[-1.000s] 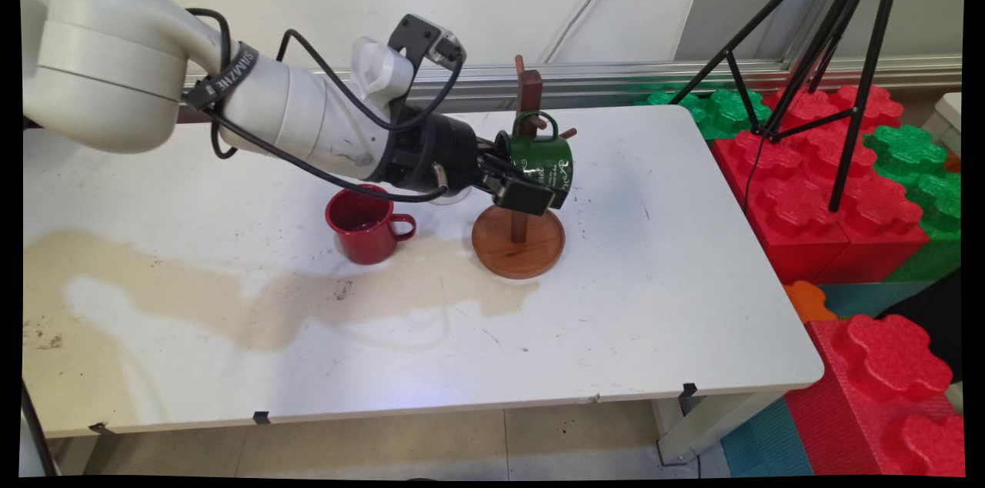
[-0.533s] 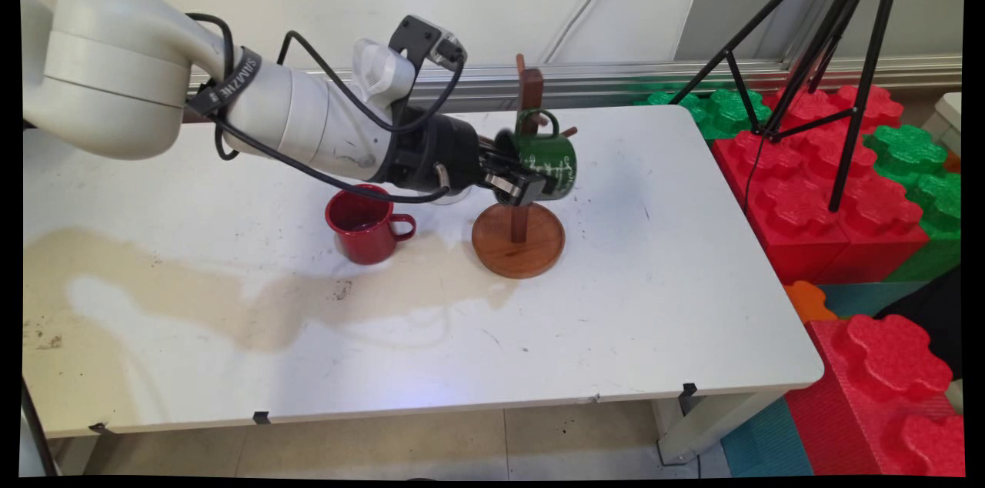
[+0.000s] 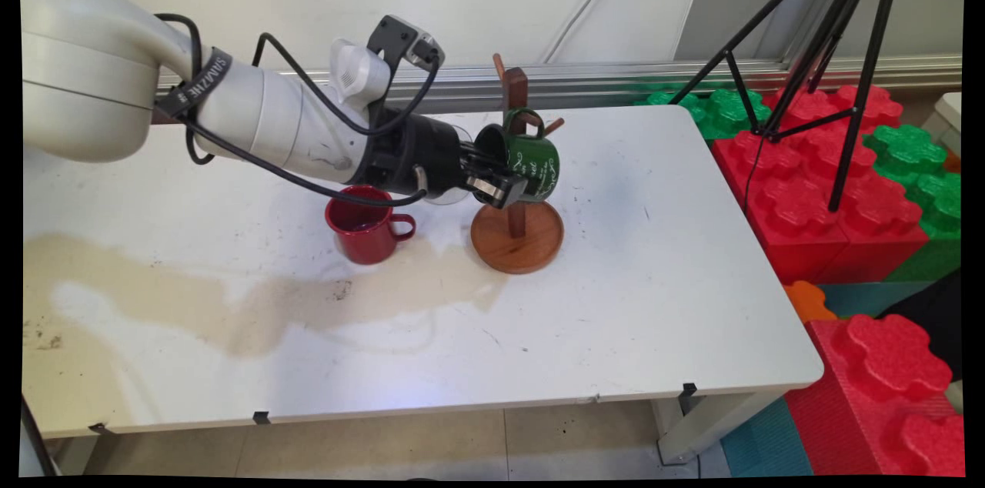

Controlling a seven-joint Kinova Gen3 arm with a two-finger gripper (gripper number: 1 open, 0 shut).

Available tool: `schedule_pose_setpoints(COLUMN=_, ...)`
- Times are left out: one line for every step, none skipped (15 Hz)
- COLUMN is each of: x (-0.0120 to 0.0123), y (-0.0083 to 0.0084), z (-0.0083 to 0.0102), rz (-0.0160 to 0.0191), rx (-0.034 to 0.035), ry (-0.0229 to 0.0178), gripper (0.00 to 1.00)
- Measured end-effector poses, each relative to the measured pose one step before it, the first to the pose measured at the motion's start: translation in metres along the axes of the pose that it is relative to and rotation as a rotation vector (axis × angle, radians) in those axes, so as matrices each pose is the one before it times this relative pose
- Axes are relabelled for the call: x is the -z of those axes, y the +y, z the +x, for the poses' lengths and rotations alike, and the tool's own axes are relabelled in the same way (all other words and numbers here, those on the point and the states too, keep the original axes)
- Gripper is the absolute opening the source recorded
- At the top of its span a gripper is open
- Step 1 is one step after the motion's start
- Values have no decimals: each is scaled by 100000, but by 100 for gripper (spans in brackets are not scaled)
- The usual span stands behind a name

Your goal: Place the picked object on the table

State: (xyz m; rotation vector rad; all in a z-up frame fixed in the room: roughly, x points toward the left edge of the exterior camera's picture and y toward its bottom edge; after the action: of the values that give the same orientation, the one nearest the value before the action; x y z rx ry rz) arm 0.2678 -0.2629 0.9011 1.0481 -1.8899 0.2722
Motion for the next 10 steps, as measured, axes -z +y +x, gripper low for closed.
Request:
schedule_pose_setpoints(x=87, y=27, z=-5, rz=-401, rx=-300, ry=6, gripper=0)
schedule_pose_setpoints(x=139, y=54, z=-10, rz=-653, rx=-590, ry=50, gripper=0)
schedule_pose_setpoints(x=60, y=116, z=63, rz=-1020, rx=-971, ry=48, gripper=0)
schedule_pose_setpoints(x=39, y=65, z=60, rz=-534, rx=-512, ry=145, gripper=0)
schedule_pose_setpoints(x=43, y=95, z=90, rz=-715, rx=-728, ry=226, gripper=0)
schedule_pose_setpoints(x=-32, y=102, z=159, rz=-757, rx=-867, ry=230, gripper=0)
schedule_pose_setpoints(x=-57, y=81, z=162, rz=-628, rx=-770, ry=201, gripper=0)
schedule_pose_setpoints(x=-107, y=95, z=240, rz=-622, rx=-975, ry=265, gripper=0)
schedule_pose_setpoints(x=-124, y=107, z=278, rz=-688, rx=-1069, ry=314, gripper=0)
schedule_pose_setpoints(x=-98, y=67, z=214, rz=-513, rx=-745, ry=219, gripper=0)
